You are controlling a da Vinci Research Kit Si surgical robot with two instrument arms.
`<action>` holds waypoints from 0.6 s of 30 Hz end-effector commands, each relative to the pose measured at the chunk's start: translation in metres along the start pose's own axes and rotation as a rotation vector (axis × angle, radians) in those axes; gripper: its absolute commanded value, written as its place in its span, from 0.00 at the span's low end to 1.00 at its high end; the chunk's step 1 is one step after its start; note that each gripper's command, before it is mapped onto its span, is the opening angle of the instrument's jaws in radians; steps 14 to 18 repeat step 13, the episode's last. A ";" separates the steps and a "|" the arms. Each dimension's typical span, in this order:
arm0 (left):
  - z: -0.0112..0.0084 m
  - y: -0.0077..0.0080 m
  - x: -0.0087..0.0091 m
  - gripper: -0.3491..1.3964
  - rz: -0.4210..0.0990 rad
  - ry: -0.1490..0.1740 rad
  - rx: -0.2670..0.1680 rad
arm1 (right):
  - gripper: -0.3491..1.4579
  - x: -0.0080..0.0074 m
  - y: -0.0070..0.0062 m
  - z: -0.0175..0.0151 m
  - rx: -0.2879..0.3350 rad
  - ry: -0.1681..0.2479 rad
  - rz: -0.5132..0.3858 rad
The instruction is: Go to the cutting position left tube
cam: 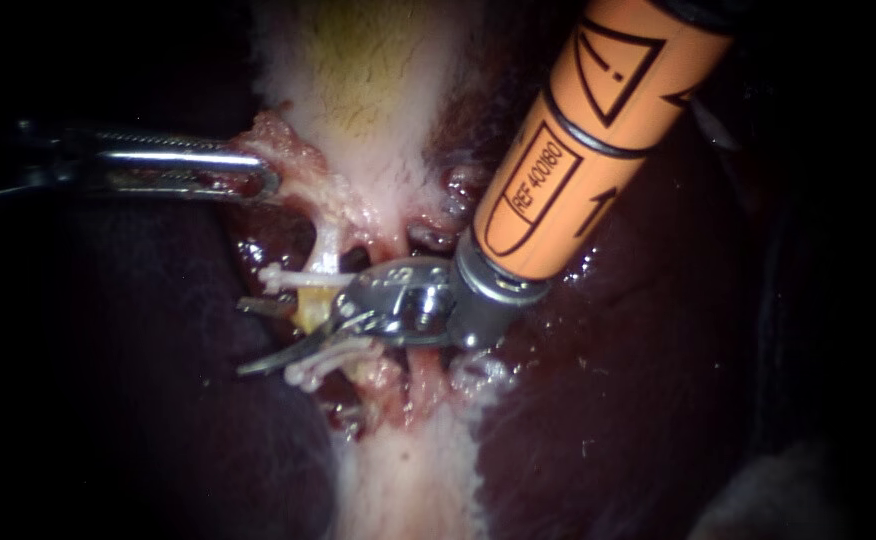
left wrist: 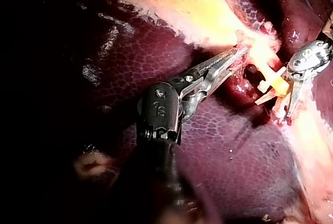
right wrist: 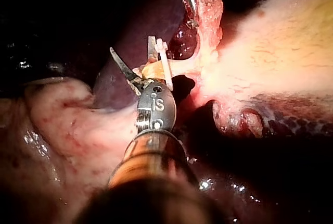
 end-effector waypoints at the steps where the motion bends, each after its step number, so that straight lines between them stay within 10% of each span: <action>1: 0.0000 -0.0001 0.0000 0.00 -0.006 0.000 -0.002 | 0.88 0.0004 -0.0003 -0.0001 0.004 0.007 0.001; 18: 0.0000 -0.0002 0.0000 0.00 -0.006 0.000 -0.002 | 0.88 0.0011 -0.0004 -0.0007 0.010 0.018 0.005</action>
